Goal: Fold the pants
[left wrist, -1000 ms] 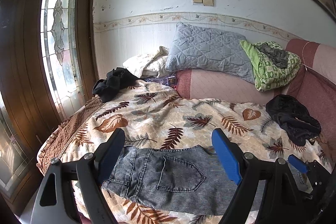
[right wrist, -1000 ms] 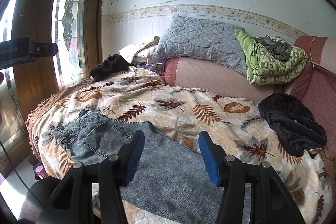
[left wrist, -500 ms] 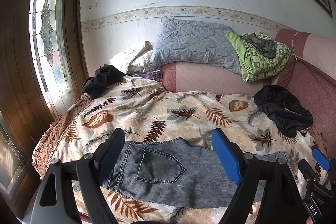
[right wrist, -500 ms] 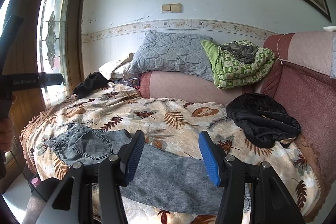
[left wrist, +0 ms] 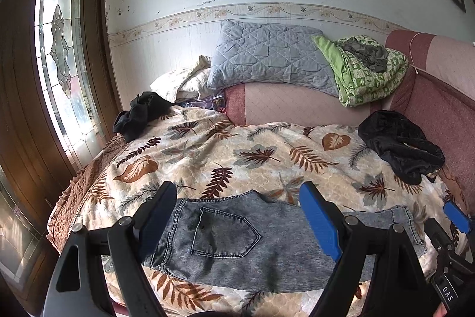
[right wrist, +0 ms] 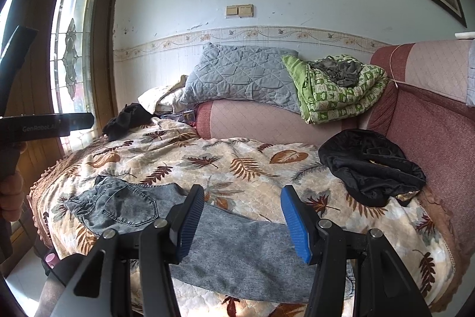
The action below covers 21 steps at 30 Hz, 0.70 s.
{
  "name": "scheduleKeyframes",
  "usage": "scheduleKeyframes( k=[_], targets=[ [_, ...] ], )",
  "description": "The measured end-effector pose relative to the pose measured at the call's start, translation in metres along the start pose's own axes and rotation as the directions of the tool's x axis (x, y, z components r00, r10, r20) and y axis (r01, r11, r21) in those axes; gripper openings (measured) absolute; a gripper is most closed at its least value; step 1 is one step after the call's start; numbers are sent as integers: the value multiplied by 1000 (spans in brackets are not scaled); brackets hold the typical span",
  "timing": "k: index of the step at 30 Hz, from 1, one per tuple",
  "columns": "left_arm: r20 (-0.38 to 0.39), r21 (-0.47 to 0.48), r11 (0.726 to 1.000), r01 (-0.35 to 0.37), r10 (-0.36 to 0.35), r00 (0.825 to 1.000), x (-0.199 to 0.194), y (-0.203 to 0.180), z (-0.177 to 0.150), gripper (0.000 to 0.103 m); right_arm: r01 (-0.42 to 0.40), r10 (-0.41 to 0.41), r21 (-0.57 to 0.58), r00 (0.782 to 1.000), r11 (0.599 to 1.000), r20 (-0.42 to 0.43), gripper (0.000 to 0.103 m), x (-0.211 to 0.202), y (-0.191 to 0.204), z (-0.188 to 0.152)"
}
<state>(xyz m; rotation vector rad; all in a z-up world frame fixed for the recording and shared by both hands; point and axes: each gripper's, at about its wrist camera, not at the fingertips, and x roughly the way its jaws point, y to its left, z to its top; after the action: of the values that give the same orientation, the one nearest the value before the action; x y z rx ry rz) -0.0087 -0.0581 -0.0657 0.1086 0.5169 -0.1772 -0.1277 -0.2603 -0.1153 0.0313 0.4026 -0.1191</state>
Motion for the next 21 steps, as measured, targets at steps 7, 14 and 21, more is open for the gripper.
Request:
scheduleKeyframes(
  k=[7, 14, 21],
  targets=[
    [-11, -12, 1000, 4, -4, 1000, 6, 7, -3, 85, -17, 17, -21, 1000, 1000, -21, 58, 11, 12, -1],
    [-4, -31, 999, 6, -6, 1000, 1, 14, -2, 85, -26, 25, -48, 1000, 999, -15, 58, 8, 23, 2],
    [-13, -27, 1000, -4, 4, 1000, 0, 15, -6, 85, -6, 5, -52, 1000, 999, -12, 58, 1, 22, 4]
  ],
)
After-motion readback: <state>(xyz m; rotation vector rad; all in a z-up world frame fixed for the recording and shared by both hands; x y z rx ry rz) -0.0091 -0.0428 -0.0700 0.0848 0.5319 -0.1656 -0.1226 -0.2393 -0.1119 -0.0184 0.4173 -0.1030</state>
